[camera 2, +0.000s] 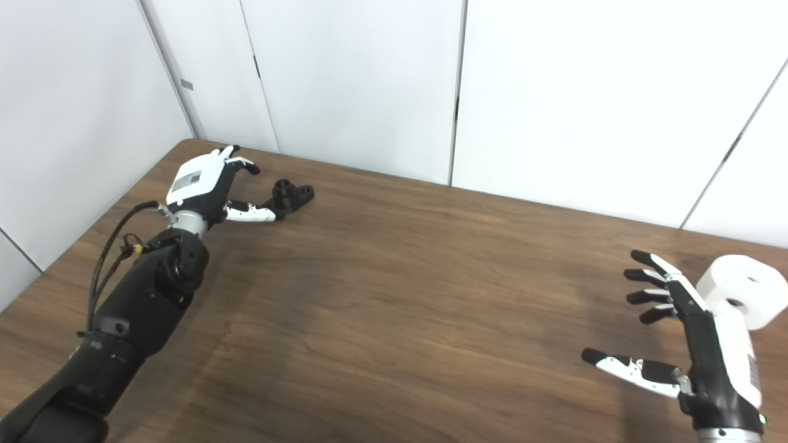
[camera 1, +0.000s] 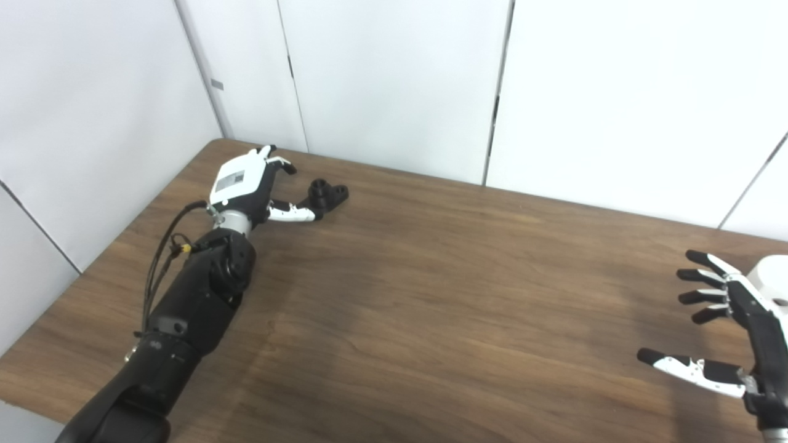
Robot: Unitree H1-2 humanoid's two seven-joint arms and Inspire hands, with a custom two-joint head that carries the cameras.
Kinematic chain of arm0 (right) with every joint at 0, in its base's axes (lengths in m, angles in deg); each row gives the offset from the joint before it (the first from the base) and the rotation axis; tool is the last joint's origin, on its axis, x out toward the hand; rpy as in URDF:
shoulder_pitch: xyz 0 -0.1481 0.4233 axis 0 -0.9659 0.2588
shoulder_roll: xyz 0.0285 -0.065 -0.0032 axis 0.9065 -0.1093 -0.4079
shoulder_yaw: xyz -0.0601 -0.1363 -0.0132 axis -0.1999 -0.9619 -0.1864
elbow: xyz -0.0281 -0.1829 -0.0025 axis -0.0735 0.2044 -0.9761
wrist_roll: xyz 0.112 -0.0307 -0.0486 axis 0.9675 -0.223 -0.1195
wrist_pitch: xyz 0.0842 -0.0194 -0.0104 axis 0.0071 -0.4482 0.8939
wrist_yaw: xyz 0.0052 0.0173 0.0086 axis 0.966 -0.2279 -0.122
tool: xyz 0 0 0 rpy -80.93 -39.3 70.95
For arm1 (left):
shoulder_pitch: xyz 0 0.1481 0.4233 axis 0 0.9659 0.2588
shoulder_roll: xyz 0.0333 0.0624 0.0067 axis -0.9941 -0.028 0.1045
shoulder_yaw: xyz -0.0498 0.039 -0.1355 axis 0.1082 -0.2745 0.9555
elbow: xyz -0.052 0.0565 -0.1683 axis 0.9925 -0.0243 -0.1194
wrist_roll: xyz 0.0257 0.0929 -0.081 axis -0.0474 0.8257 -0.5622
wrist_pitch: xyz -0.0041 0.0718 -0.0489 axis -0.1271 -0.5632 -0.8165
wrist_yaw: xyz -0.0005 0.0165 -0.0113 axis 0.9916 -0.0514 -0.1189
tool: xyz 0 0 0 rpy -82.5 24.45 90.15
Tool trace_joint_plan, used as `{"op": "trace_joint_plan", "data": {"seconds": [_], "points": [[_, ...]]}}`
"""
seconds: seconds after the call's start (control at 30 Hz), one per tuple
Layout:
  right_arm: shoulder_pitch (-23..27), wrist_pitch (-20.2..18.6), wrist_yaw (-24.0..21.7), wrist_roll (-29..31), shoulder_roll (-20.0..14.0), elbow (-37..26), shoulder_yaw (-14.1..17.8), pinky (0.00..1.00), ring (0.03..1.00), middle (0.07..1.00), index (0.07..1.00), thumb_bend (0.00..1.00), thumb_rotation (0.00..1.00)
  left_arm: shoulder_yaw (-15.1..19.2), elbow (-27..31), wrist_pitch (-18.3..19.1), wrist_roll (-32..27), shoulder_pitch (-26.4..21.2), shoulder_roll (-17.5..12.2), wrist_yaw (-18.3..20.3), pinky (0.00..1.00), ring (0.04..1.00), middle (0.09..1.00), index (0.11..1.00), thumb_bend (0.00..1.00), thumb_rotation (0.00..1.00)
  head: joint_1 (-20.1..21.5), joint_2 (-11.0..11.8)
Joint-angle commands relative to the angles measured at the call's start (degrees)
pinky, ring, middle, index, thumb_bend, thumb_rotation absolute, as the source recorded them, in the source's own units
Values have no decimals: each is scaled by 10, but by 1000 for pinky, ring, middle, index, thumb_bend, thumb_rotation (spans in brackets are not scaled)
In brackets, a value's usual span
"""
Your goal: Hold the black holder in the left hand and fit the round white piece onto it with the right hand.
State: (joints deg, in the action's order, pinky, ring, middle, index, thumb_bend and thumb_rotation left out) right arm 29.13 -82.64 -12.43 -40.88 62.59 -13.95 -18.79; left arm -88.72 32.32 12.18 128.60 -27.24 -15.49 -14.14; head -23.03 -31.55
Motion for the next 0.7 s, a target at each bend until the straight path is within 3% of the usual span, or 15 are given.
{"op": "trace_joint_plan", "data": {"seconds": [0.0,0.47,0.67], "points": [[11,2,1,2,-8,-25,7,472,608,731,818,780,0,-2,1,0,9,-29,-15,-19,804,988,968,730,1000,407,1,-1],[9,-27,-16,4,-1,-45,6,482,617,735,821,774,0,-22,-59,-9,0,-50,-14,-43,798,971,934,727,951,412,3,-1],[9,-12,-6,-6,2,-33,3,484,617,737,824,780,0,-21,-93,-18,-13,-64,-14,-53,791,966,925,720,939,368,8,2]]}}
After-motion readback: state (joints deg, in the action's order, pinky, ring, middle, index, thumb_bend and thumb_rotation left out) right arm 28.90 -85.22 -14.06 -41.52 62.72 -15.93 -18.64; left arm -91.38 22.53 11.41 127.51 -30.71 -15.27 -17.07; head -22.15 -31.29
